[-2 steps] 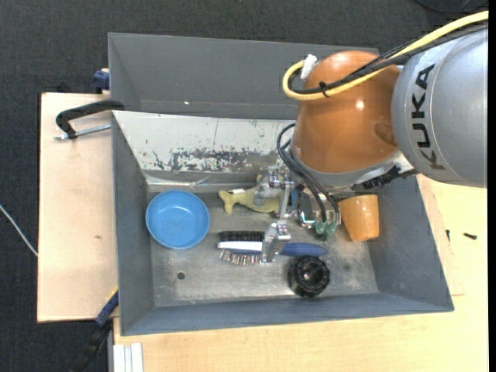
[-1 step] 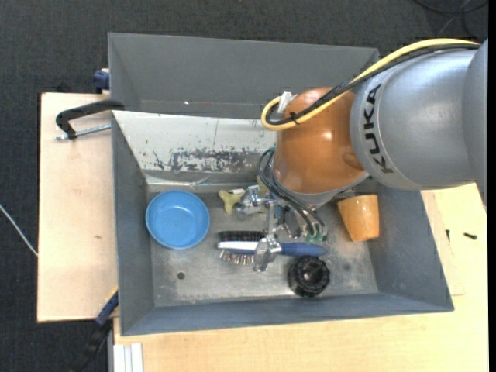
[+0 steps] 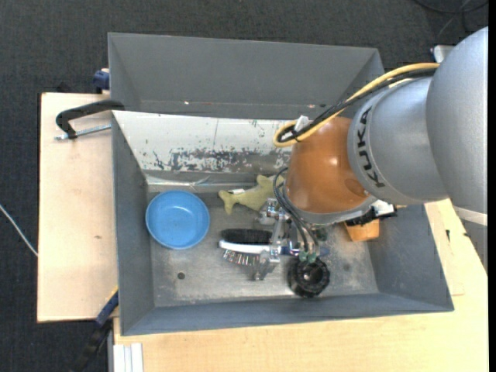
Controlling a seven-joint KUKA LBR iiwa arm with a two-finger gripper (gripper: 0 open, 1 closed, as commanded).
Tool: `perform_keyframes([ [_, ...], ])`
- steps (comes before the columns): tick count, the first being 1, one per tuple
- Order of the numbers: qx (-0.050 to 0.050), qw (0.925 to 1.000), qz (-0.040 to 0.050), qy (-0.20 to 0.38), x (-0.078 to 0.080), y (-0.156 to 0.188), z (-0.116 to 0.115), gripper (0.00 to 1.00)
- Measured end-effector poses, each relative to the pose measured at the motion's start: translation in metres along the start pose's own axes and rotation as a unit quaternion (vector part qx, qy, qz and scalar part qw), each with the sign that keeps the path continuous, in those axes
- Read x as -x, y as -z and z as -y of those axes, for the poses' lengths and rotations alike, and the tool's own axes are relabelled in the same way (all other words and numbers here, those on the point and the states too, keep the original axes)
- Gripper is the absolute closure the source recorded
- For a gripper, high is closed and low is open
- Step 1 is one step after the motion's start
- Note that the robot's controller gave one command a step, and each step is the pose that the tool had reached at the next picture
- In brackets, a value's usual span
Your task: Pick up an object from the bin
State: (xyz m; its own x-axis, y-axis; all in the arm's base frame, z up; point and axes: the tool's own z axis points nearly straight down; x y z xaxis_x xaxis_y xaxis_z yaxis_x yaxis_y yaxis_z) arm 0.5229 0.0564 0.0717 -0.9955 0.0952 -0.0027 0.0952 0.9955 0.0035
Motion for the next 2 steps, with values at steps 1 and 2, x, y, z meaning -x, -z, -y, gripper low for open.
perform_keyframes([
  [1, 0.000, 1.0000, 0.0047, 0.000, 0.003, 0.003, 0.001, 1.00],
  [2, 0.000, 0.9991, 0.0054, 0.043, 0.009, 0.156, 0.002, 1.00],
])
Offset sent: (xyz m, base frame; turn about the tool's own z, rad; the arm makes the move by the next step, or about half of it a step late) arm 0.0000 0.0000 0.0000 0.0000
